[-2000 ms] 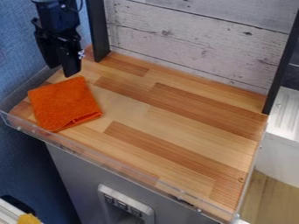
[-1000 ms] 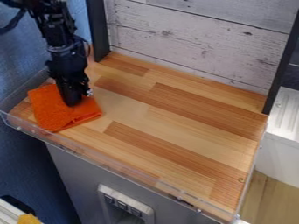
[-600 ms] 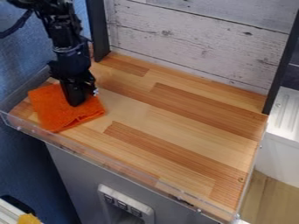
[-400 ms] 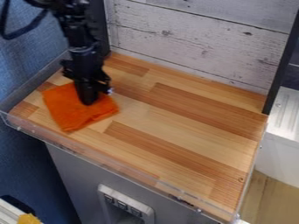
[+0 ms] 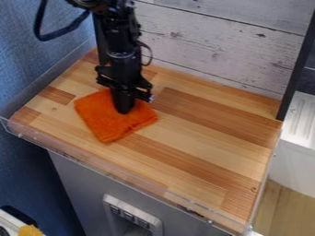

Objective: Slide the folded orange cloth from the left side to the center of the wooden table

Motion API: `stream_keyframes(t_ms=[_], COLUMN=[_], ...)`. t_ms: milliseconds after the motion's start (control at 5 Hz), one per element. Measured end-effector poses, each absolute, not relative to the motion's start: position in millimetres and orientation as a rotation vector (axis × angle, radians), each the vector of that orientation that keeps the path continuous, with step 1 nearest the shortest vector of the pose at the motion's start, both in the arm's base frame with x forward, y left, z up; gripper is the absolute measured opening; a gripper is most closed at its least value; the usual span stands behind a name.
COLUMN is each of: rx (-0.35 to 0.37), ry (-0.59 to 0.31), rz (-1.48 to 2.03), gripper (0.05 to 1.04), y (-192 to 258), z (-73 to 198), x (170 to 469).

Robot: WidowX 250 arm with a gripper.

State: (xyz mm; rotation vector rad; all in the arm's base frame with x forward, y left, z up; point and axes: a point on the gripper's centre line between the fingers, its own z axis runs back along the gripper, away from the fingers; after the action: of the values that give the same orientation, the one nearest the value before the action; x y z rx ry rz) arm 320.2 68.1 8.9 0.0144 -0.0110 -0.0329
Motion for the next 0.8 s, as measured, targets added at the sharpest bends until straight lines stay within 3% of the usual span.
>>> stream_keyframes(t_ms=[600,800], rx=[-0.004,-0.008], ry=[0.017,0.036], rz=[-0.004,-0.003], gripper=[0.085,0.239], y=[32,25], z=[11,20], x=[330,335])
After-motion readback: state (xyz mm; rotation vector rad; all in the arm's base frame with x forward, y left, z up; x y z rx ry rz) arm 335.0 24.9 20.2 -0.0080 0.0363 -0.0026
